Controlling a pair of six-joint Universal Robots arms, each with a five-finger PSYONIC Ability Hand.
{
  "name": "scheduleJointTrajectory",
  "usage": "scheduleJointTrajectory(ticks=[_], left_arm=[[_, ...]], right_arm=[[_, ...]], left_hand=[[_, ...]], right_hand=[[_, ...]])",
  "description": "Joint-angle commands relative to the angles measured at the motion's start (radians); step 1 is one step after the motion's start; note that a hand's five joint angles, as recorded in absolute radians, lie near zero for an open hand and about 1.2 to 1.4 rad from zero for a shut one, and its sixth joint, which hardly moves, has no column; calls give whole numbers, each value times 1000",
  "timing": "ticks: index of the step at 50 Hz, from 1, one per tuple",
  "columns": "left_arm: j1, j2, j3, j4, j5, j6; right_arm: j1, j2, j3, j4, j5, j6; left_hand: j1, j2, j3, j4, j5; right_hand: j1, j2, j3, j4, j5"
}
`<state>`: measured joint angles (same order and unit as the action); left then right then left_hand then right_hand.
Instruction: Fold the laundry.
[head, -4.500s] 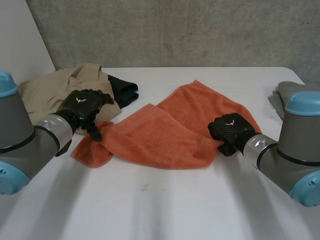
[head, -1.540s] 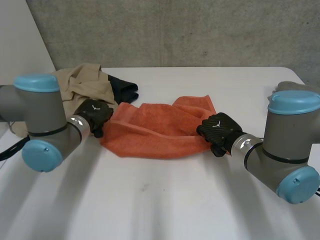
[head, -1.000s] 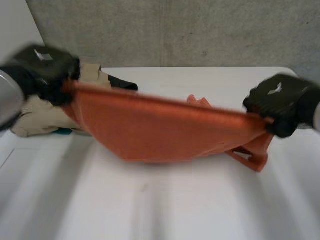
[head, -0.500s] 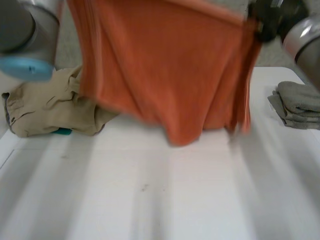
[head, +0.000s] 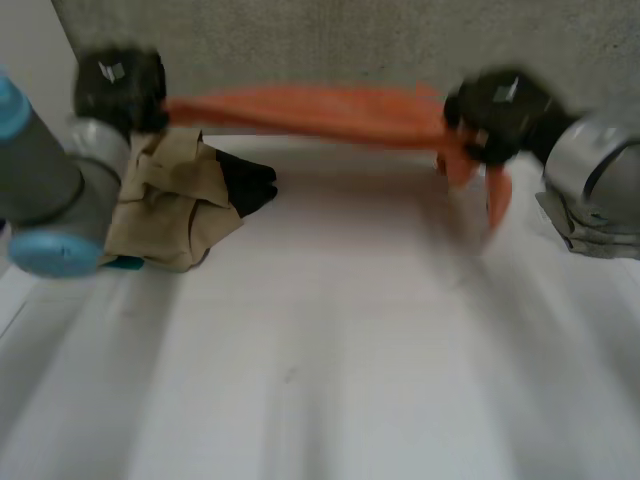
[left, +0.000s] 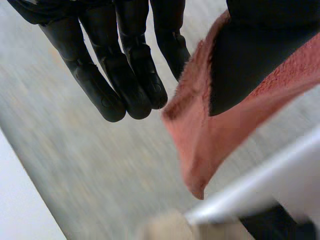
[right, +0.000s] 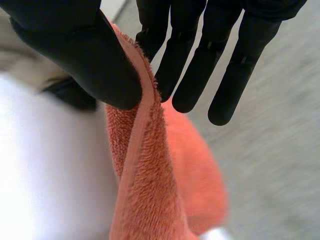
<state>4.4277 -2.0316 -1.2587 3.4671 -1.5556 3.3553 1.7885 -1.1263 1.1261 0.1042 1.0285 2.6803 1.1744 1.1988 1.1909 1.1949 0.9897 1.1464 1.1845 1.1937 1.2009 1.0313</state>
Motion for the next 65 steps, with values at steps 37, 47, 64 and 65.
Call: scheduleJointTrajectory(ticks=[37,47,64,65], left_arm=[[61,105,-199,-59,63,36],[65,105,-196,-66,63,36],[73,163,-248,-230,63,58],[71,174,-255,-253,66,68]], right_arm=[[-182,131,363,-70,107,-158],[-176,234,270,-147,117,-93],[-219,131,248,-25,177,-65],[-228,103,251,21,171,-79]], left_hand=[[222,197,205,201,232],[222,197,205,201,232],[222,197,205,201,232],[222,197,205,201,232]], right_hand=[[-487,-526,-535,-542,-547],[-291,-329,-339,-346,-351],[250,212,203,195,190],[250,212,203,195,190]])
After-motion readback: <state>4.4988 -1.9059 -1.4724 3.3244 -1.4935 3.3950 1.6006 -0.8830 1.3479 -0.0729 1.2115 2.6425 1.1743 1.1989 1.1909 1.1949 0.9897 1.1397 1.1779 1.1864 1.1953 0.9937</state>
